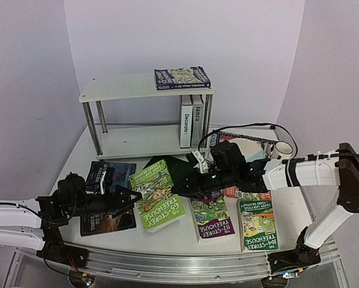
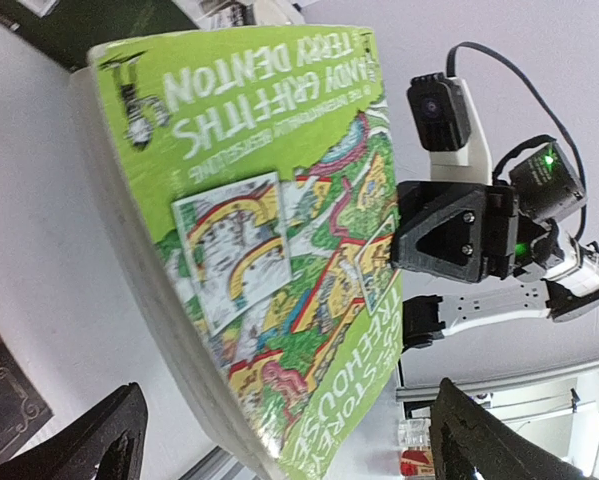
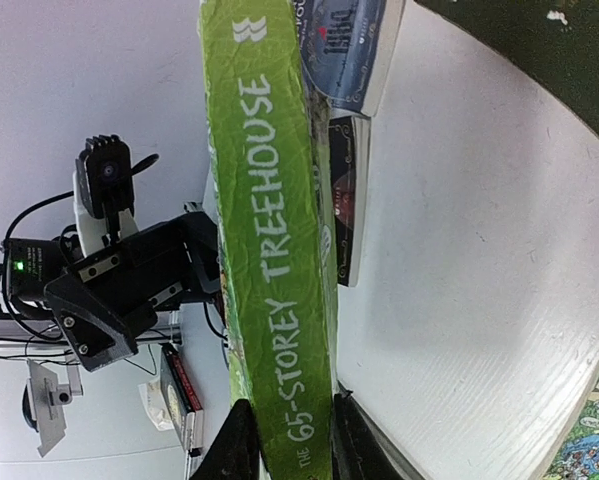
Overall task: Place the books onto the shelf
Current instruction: Pass from the left arm to the right, then pass from the right arm to the left, then pass from the left arm to the right
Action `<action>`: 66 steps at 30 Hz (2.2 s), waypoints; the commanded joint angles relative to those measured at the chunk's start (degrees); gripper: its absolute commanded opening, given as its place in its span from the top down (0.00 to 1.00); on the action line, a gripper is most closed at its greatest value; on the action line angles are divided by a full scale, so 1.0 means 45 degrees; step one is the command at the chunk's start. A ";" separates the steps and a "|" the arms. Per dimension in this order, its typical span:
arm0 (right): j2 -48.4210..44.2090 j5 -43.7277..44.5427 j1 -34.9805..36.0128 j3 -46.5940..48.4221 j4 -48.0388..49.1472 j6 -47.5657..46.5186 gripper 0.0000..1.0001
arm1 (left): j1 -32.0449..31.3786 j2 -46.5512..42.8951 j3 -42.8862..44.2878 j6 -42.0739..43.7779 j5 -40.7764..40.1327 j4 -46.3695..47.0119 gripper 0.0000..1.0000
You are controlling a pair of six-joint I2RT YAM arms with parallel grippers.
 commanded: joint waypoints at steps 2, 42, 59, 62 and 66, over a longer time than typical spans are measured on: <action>-0.1192 -0.0284 0.0057 0.1441 0.0051 -0.0329 1.00 | -0.0038 -0.0140 0.1637 0.1099 0.0515 0.1067 0.00; -0.3019 -0.0762 0.0057 0.2676 0.0128 0.0717 0.92 | -0.0034 0.0466 0.2627 0.0609 0.0905 0.3986 0.58; -0.5354 0.0789 0.0062 0.3073 -0.5280 -0.7331 0.25 | -0.0005 0.0444 0.3116 0.0884 0.2413 0.3984 0.97; -0.6639 0.1573 0.0065 0.2605 -0.6088 -1.0689 0.23 | -0.0004 0.1019 0.3731 0.1421 0.3679 0.3974 0.99; -0.8376 0.1982 0.0057 0.1063 -0.5537 -1.5479 0.17 | -0.0011 0.1706 0.4562 0.1960 0.5162 0.3976 0.99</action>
